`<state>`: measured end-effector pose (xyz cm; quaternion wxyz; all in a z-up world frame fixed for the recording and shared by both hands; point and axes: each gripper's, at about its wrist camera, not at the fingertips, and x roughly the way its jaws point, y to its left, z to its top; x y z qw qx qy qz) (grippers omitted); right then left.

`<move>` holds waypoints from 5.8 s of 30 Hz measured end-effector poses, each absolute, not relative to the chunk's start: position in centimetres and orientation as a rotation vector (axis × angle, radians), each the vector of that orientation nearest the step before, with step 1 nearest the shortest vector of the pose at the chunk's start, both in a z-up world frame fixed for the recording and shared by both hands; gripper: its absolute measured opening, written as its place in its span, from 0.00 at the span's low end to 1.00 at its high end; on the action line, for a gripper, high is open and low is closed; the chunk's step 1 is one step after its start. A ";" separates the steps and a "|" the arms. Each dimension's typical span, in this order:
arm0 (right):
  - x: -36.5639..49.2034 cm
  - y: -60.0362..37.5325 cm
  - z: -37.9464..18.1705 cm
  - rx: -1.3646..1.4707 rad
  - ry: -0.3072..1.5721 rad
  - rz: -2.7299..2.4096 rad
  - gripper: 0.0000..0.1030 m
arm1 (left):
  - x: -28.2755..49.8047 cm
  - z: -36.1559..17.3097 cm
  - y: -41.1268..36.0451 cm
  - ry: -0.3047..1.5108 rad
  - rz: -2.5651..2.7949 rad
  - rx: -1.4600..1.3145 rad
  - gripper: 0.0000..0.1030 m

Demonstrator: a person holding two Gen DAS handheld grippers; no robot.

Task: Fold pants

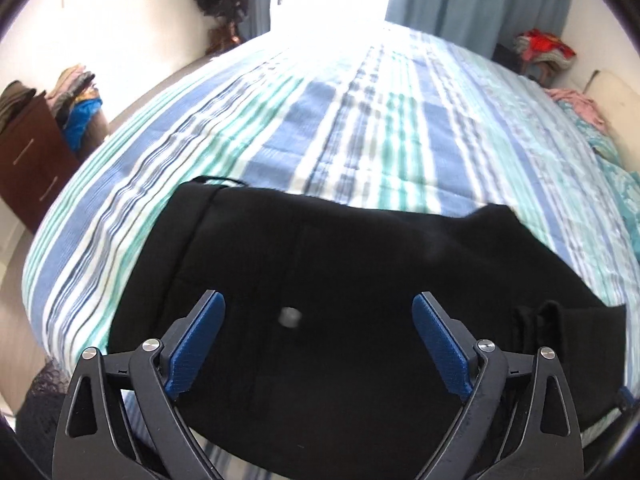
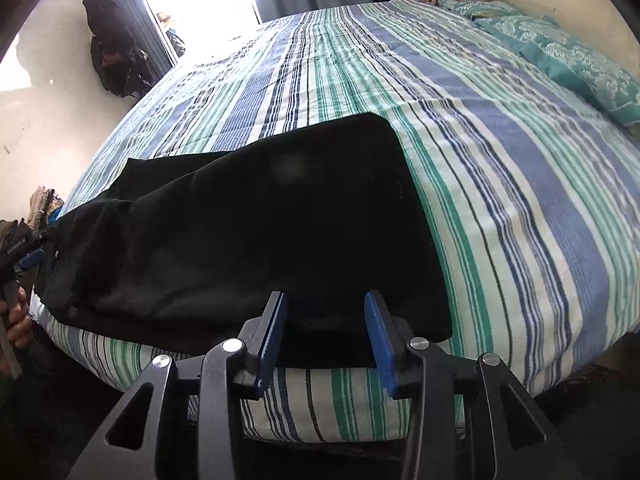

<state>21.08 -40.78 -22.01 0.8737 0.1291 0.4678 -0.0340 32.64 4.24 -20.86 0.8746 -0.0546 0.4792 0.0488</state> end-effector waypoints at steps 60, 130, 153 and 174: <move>23.0 -30.6 -26.2 0.105 0.924 0.098 0.98 | 36.1 -26.0 14.9 1.238 0.020 -0.337 1.00; 23.0 -30.6 -26.2 0.080 0.918 0.093 1.00 | 30.7 -14.3 -18.4 1.238 -0.683 -0.132 0.29; 22.0 -30.5 -26.2 0.069 0.883 0.125 1.00 | 27.5 -13.8 -5.6 0.891 -0.068 0.297 0.62; 19.1 -34.8 -20.6 0.286 0.797 0.378 1.00 | 26.6 -20.8 2.1 1.096 0.040 -0.078 0.70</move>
